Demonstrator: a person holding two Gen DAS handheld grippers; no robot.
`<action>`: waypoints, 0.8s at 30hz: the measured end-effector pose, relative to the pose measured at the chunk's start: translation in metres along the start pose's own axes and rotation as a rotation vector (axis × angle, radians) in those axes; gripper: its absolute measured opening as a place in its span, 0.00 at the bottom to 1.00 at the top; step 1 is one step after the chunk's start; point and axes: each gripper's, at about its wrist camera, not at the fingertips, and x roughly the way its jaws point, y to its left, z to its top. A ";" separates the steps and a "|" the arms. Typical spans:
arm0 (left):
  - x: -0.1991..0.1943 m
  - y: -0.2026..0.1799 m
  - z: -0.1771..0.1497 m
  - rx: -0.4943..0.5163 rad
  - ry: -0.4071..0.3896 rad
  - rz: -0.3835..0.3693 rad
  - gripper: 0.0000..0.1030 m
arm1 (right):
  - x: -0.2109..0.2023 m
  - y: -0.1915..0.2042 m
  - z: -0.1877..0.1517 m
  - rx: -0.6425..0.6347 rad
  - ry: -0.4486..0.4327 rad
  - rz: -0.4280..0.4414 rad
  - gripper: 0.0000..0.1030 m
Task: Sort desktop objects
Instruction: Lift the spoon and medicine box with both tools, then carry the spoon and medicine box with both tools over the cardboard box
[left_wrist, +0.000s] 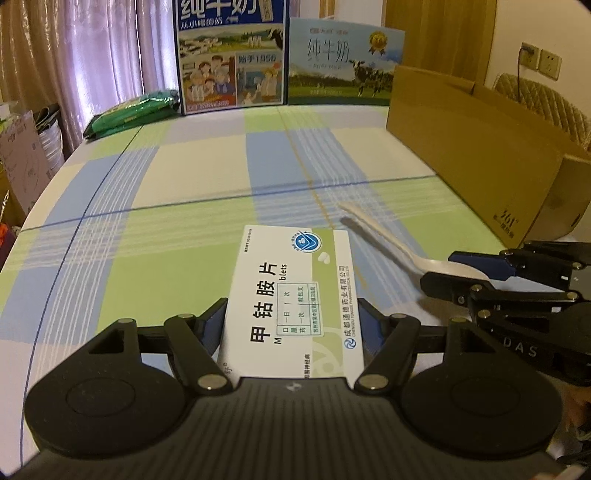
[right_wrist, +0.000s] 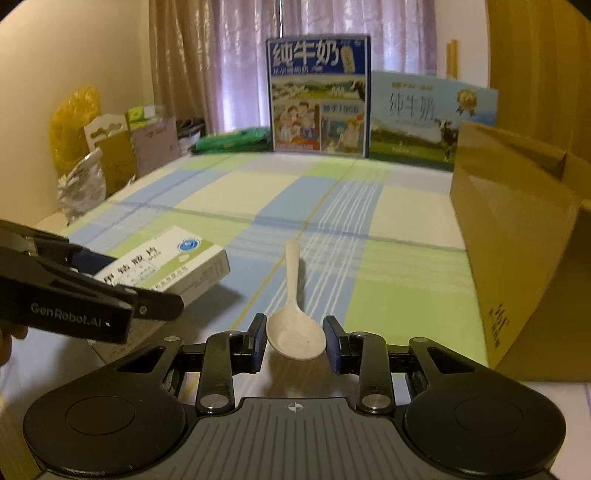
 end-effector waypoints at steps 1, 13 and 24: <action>-0.002 -0.001 0.001 -0.001 -0.005 -0.003 0.65 | -0.003 0.000 0.002 -0.002 -0.012 -0.005 0.29; -0.023 -0.021 0.009 0.008 -0.048 -0.038 0.65 | -0.038 -0.002 0.002 0.061 -0.065 -0.079 0.29; -0.056 -0.045 0.014 -0.034 -0.084 -0.076 0.65 | -0.082 0.000 0.003 0.098 -0.108 -0.115 0.29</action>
